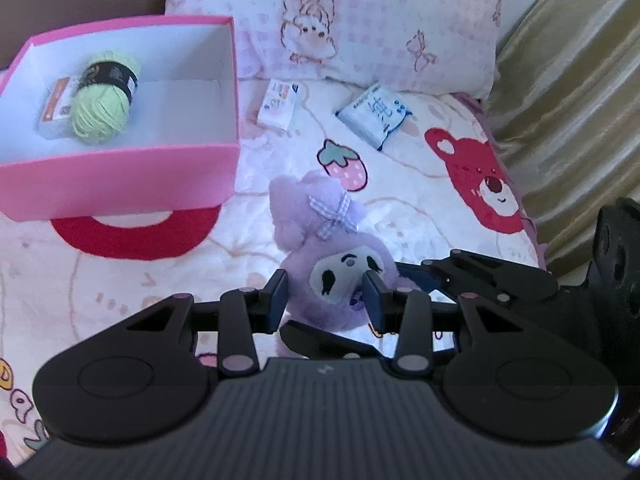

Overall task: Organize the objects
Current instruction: 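Lift the purple plush toy with the left gripper and carry it toward the pink box, then lower the purple plush toy into the pink box with the left gripper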

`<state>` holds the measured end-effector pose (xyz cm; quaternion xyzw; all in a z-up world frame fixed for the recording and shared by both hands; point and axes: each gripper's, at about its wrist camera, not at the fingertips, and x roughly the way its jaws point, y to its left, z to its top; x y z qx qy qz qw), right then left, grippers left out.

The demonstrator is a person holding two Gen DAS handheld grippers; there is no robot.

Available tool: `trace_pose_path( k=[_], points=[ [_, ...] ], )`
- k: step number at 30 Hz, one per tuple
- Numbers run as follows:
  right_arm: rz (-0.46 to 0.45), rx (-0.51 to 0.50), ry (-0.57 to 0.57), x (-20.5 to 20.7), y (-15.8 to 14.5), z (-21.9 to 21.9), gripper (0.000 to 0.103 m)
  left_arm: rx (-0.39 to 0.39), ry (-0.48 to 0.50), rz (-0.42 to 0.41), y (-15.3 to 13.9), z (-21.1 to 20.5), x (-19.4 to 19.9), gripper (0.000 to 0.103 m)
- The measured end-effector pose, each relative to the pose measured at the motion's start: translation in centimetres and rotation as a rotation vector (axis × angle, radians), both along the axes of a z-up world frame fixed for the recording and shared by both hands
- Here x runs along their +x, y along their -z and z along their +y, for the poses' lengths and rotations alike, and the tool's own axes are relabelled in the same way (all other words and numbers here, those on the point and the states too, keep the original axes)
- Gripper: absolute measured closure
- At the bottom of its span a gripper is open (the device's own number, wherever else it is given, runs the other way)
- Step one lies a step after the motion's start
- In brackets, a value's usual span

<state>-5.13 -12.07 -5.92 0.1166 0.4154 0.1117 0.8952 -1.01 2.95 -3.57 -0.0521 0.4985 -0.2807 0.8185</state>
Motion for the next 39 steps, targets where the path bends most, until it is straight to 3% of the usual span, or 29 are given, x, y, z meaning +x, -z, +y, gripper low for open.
trace_pose_path(
  k=[8,18,30,39],
  points=[
    [-0.027,-0.063,-0.044,0.4,-2.8,2.6,0.023,-0.053,-0.026,0.003,-2.4,2.8,0.6,0.064],
    [-0.053,-0.089,-0.083,1.4,-5.8,4.1,0.025,-0.029,-0.006,-0.074,-5.5,4.3,0.1,0.064],
    [-0.080,-0.063,-0.098,3.0,-7.6,5.6,0.029,-0.003,-0.008,-0.079,-7.6,6.3,1.0,0.064],
    [-0.121,-0.017,-0.106,6.2,-8.7,5.8,0.037,0.037,-0.022,-0.095,-9.5,7.7,4.4,0.064]
  ],
)
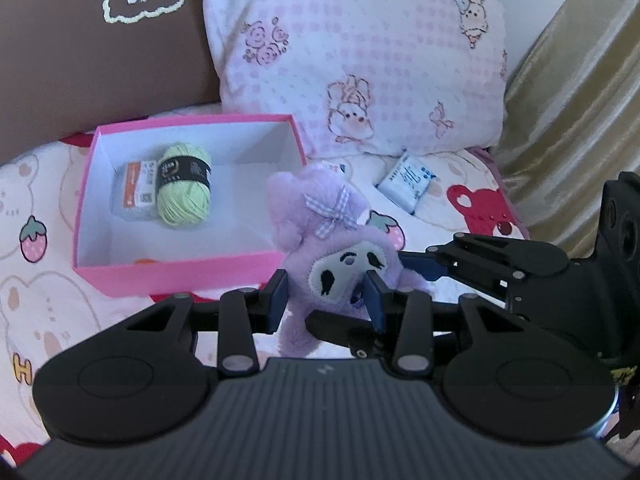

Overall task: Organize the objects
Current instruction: 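Lower the purple plush toy into the pink box with the left gripper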

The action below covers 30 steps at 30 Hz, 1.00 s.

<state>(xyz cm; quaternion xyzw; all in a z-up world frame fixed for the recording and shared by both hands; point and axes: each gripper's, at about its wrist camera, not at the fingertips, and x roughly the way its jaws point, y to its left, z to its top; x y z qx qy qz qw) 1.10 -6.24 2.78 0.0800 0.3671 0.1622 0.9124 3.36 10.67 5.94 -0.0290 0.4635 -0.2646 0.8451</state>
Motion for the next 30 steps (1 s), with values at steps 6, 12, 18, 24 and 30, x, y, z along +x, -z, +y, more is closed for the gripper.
trace_pose_path(
  k=[6,12,18,24,30],
  points=[
    [0.008,0.035,0.020,2.4,0.1,-0.7,0.038,-0.004,-0.018,-0.004,0.1,0.0,2.4,0.063],
    [0.021,0.027,0.024,4.4,1.0,-1.1,0.039,-0.021,-0.043,0.023,1.2,-0.2,4.7,0.063],
    [0.036,0.025,0.025,6.9,1.7,-1.9,0.041,-0.073,-0.082,0.027,2.7,0.2,6.8,0.063],
    [0.045,-0.030,0.008,9.5,2.8,-1.9,0.041,-0.110,-0.123,0.070,4.5,0.3,9.8,0.063],
    [0.084,-0.088,0.012,12.9,5.1,-1.6,0.038,-0.139,-0.159,0.131,7.5,0.4,13.6,0.063]
  ],
)
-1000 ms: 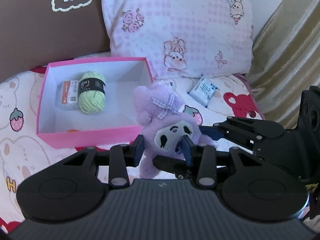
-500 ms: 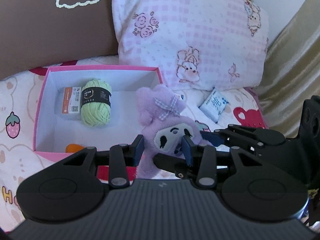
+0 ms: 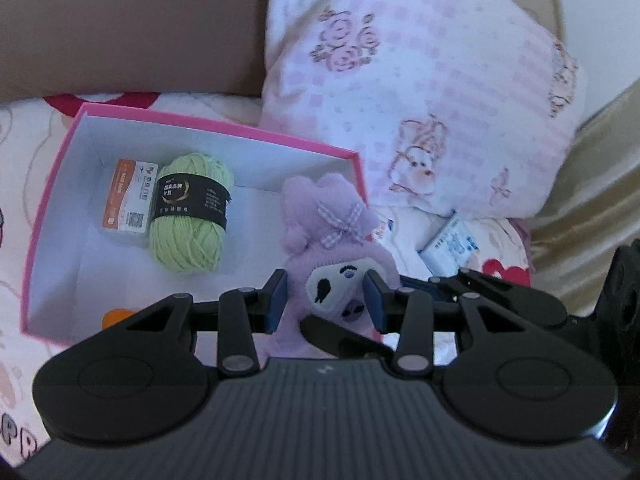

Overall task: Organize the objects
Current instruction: 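Lower the purple plush toy into the pink box with the left gripper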

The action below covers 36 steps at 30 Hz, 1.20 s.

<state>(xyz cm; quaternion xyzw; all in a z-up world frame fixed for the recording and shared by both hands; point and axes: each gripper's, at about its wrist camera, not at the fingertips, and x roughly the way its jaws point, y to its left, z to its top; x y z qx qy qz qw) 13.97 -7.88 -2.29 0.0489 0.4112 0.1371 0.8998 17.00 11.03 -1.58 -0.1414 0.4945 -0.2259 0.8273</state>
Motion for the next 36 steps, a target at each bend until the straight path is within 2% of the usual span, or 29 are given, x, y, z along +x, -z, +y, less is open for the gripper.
trace_pose_path(
  k=[3,7,10,15,18,19,20,24,30,36],
  points=[
    [0.023,-0.001,0.020,1.9,1.3,0.2,0.037,0.014,-0.006,-0.010,1.4,-0.1,1.7,0.063],
    [0.061,-0.007,0.009,4.0,2.8,0.2,0.037,0.002,-0.019,0.032,3.4,0.3,4.0,0.063],
    [0.104,-0.004,-0.010,5.2,3.8,0.1,0.031,-0.004,-0.025,0.059,4.6,0.2,5.3,0.063],
    [0.117,-0.121,-0.069,6.3,5.2,1.5,0.030,0.018,-0.016,0.052,5.4,-0.4,7.0,0.063],
    [0.105,-0.197,-0.104,6.3,5.7,2.4,0.038,0.038,0.000,0.047,5.8,-0.3,7.6,0.063],
    [0.089,-0.242,-0.116,6.1,5.8,2.8,0.050,0.033,-0.004,0.048,5.9,-0.1,7.7,0.063],
    [0.083,-0.277,-0.136,6.1,6.0,3.0,0.053,0.034,-0.008,0.053,6.0,0.1,7.8,0.063],
    [0.096,-0.270,-0.168,6.4,6.4,2.8,0.056,0.017,-0.026,0.071,6.7,0.8,8.1,0.064],
    [0.061,-0.459,-0.233,6.2,7.5,4.4,0.056,0.015,-0.010,0.077,6.9,0.7,7.7,0.064],
    [0.069,-0.504,-0.249,6.1,8.3,4.4,0.056,0.005,-0.023,0.083,7.6,0.2,7.9,0.064]
  ],
)
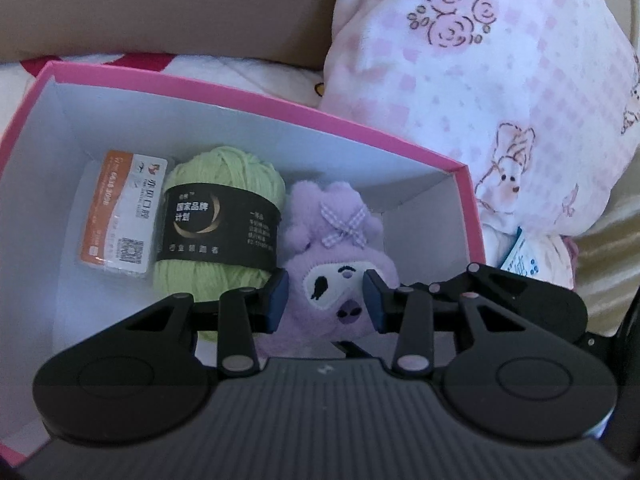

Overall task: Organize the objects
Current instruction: 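Lower the purple plush toy into the pink box with the left gripper, then open the left gripper to release the plush toy and withdraw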

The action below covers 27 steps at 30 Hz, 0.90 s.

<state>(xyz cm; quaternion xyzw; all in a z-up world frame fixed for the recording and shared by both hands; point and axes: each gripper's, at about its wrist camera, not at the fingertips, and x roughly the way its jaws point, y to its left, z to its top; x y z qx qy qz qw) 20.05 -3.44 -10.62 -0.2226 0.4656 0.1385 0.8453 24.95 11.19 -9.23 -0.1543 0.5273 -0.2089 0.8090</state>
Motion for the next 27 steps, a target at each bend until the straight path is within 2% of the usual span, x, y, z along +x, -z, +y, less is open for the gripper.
trace_pose_path(
  k=[4,7,13,18,21,23,25,27],
  points=[
    [0.005,-0.027,-0.021,0.0,0.3,0.2,0.055,0.013,-0.009,-0.002,0.0,-0.2,0.3,0.063],
    [0.020,0.002,-0.043,0.1,0.3,-0.2,0.052,0.005,-0.020,0.009,0.2,0.1,0.5,0.064],
    [-0.019,-0.003,-0.031,-0.2,0.3,-0.4,0.056,-0.014,-0.038,0.011,0.2,0.2,0.5,0.064],
    [-0.047,0.004,-0.023,-0.8,0.1,-0.5,0.054,-0.007,-0.034,0.002,-0.3,0.1,0.3,0.064],
    [-0.043,0.014,-0.027,-1.3,-0.3,-0.3,0.049,-0.014,-0.024,-0.010,-0.8,0.0,-0.2,0.061],
    [-0.054,0.039,-0.012,-1.8,-1.1,-0.5,0.034,-0.057,-0.019,-0.008,-1.3,0.2,-0.5,0.061],
    [-0.079,0.049,0.007,-2.3,-1.9,-0.8,0.028,-0.090,-0.024,-0.004,-1.6,0.5,-0.7,0.060],
    [-0.092,0.075,0.020,-3.0,-2.7,-1.4,0.028,-0.096,-0.033,-0.012,-2.0,0.8,-1.1,0.060]
  ],
)
